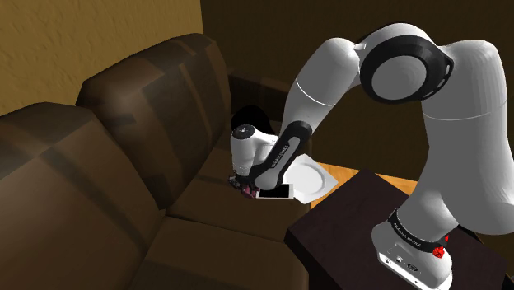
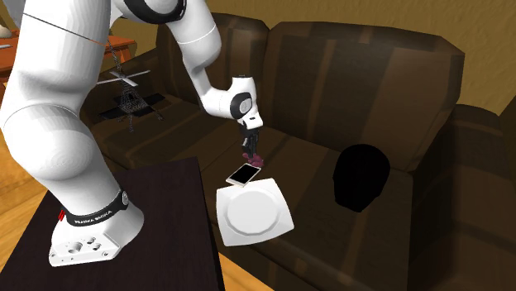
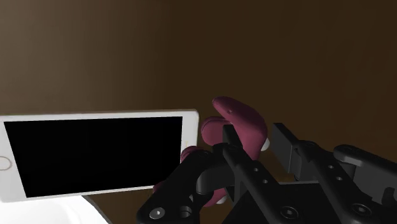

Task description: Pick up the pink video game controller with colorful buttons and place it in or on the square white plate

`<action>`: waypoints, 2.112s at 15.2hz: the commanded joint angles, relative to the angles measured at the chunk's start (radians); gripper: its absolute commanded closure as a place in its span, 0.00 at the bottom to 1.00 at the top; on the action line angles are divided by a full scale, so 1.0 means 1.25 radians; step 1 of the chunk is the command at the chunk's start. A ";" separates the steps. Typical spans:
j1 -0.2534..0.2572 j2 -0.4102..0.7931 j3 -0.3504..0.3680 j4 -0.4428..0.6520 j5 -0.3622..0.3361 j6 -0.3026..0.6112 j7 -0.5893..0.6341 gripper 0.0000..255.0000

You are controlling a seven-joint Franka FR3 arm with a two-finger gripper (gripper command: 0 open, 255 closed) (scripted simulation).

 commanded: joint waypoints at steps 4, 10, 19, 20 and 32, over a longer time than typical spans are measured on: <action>0.000 0.000 0.000 0.000 0.000 0.000 0.000 1.00; -0.004 -0.043 0.006 -0.014 0.005 -0.029 -0.008 1.00; -0.013 -0.137 0.018 -0.037 0.019 -0.101 -0.027 1.00; -0.014 -0.147 0.019 -0.038 0.021 -0.109 -0.029 1.00; -0.072 -0.308 -0.006 -0.212 0.017 -0.086 -0.108 1.00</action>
